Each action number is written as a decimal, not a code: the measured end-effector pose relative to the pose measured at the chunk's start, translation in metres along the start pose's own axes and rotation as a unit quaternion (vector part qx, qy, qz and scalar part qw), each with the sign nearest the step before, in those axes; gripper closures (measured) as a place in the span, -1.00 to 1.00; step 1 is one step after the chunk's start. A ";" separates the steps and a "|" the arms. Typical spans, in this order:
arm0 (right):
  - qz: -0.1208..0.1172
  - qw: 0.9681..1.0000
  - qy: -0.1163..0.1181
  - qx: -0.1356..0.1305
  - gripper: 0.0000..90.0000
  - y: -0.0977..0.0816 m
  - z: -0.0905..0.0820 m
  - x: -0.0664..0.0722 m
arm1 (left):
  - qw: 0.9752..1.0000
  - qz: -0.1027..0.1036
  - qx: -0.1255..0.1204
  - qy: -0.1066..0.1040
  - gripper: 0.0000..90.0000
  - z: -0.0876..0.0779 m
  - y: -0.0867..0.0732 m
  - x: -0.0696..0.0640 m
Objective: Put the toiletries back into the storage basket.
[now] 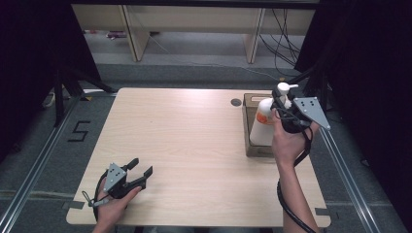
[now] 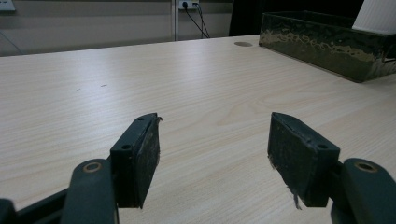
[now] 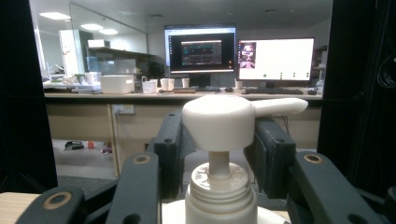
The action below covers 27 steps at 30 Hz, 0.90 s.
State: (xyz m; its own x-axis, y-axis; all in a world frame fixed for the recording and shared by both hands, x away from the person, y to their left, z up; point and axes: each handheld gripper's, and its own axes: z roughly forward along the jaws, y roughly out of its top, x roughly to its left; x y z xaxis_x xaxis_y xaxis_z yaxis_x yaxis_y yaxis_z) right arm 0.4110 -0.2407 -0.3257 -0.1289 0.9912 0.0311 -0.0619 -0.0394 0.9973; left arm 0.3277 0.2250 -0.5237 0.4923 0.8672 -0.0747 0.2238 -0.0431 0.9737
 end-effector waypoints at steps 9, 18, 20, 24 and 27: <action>0.000 1.000 -0.001 0.011 0.33 -0.005 -0.003 0.001 | 1.000 0.001 0.006 0.003 -0.25 -0.001 0.000 0.000; 0.002 1.000 0.003 0.016 0.33 -0.015 -0.004 0.002 | 1.000 0.002 0.006 0.003 -0.25 -0.001 0.000 0.000; -0.003 1.000 -0.004 0.017 0.33 -0.017 -0.004 0.001 | 1.000 0.002 0.006 0.003 -0.25 -0.001 0.000 0.000; -0.003 1.000 -0.002 0.021 0.33 -0.021 -0.006 0.001 | 1.000 0.002 0.006 0.003 -0.25 -0.001 0.000 0.000; -0.005 1.000 -0.002 0.020 0.33 -0.025 -0.007 0.000 | 1.000 0.002 0.006 0.003 -0.25 -0.001 0.000 0.000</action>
State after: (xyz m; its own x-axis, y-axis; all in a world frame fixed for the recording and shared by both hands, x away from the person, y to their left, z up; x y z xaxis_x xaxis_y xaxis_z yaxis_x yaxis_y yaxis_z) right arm 0.4058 -0.2400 -0.3515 -0.1237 0.9921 0.0216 -0.0228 -0.0246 0.9994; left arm 0.3268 0.2253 -0.5230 0.4878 0.8701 -0.0705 0.2322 -0.0515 0.9713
